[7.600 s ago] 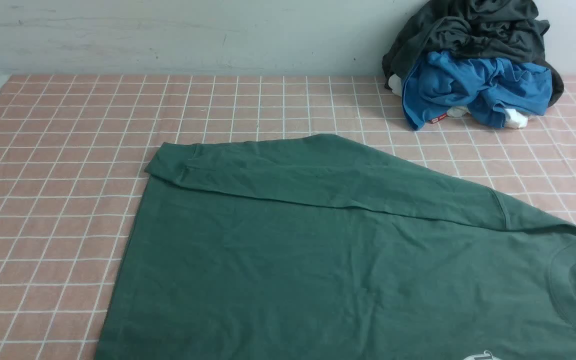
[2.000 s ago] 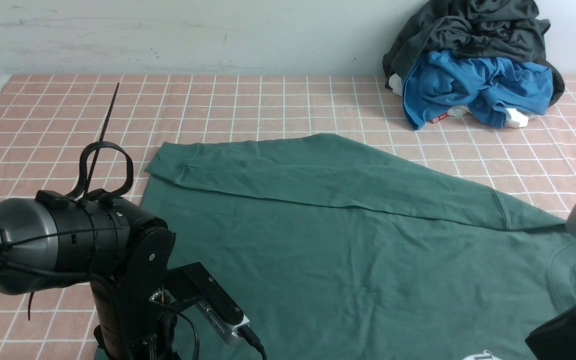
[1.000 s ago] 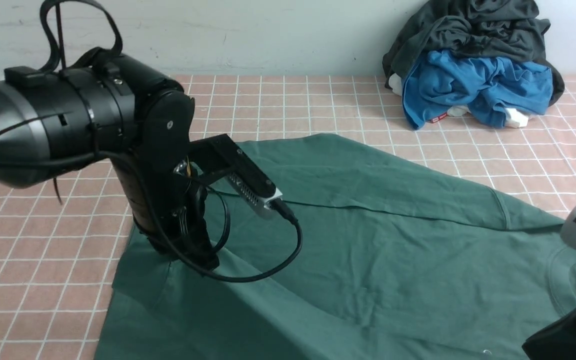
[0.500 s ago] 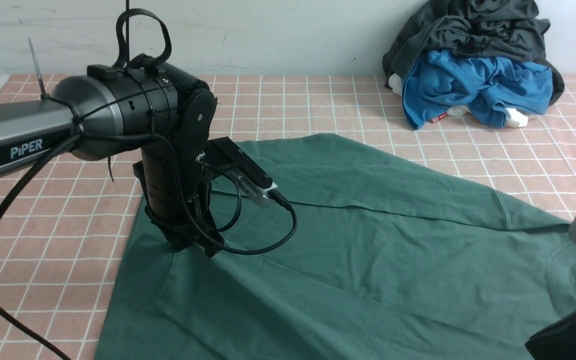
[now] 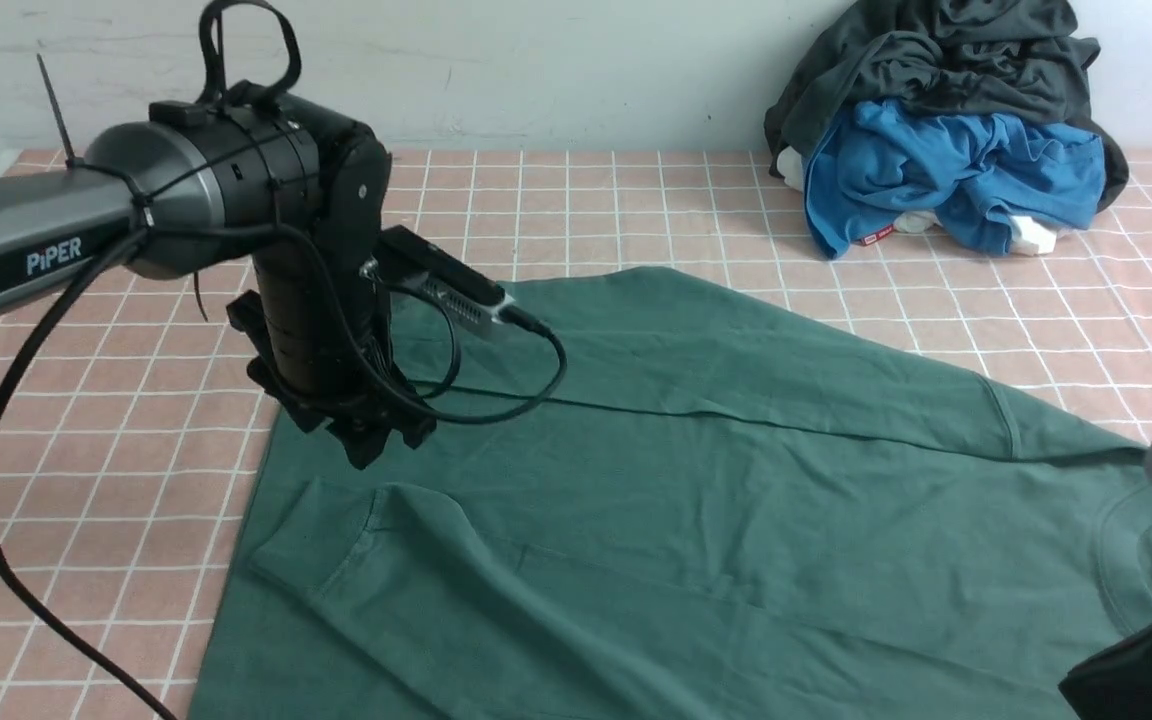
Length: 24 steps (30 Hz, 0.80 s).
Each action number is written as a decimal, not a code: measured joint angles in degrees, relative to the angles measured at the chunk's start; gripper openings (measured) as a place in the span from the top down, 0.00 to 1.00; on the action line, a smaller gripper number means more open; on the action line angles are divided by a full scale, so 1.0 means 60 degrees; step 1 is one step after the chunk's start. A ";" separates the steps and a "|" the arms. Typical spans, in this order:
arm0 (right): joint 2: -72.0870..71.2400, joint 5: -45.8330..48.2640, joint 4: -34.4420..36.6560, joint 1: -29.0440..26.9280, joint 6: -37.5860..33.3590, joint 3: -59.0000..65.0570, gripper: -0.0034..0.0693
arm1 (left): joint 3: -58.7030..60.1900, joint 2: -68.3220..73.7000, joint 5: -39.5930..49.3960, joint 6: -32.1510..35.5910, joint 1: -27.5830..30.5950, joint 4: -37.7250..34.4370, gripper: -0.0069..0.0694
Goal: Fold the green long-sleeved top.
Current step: Use the left arm to clamp the cuff farthest from it
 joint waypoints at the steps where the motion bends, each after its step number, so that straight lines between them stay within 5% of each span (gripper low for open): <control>1: 0.0056 0.0057 -0.0136 0.0000 0.0112 -0.0107 0.97 | -0.0223 0.0112 -0.0029 0.0047 0.0121 0.0000 0.40; 11: 0.0835 0.0114 -0.0691 0.0000 0.0530 -0.1257 0.97 | -0.1110 0.1283 -0.1833 0.1575 0.0415 0.0950 0.40; 24: 0.1414 -0.0194 -0.0691 0.0000 0.0530 -0.1372 0.97 | -0.3114 0.2803 -0.1802 -0.1635 0.1185 0.1017 0.40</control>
